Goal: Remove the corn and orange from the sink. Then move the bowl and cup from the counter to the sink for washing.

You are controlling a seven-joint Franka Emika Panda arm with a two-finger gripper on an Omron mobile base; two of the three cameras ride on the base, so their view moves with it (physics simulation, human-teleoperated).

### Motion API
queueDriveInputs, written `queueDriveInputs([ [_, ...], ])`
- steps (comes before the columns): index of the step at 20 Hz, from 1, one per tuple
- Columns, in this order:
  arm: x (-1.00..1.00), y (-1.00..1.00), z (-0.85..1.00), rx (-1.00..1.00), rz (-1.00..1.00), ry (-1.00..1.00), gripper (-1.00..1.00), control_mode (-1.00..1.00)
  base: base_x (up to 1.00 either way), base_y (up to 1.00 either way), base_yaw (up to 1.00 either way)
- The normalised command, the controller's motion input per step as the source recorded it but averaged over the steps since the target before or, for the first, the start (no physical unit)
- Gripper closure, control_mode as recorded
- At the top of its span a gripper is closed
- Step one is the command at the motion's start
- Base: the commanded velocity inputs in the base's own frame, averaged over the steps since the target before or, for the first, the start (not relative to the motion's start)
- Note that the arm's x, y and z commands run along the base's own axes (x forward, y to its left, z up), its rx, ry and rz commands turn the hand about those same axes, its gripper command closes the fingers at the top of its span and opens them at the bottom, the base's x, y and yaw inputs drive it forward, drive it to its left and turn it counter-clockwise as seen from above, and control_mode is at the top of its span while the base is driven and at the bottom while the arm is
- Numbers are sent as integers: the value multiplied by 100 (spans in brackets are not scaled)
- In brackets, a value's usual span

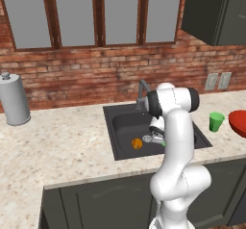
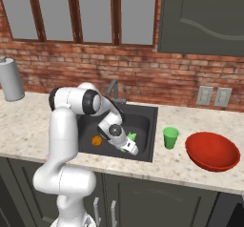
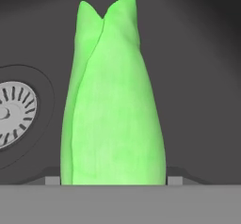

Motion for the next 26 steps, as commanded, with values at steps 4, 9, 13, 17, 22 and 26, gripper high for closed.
queueDriveInputs([
  [4,0,-9,-8,0,4,-1,100,-100,0,0,0],
  [9,0,-12,-5,0,6,-5,100,-100,0,0,0],
  [13,-6,-10,0,0,5,-9,100,-100,0,0,0],
  [17,-5,-5,10,0,4,-9,100,-100,0,0,0],
  [22,-7,0,19,0,1,-3,100,-100,0,0,0],
  [26,-7,0,22,0,0,0,100,-100,0,0,0],
])
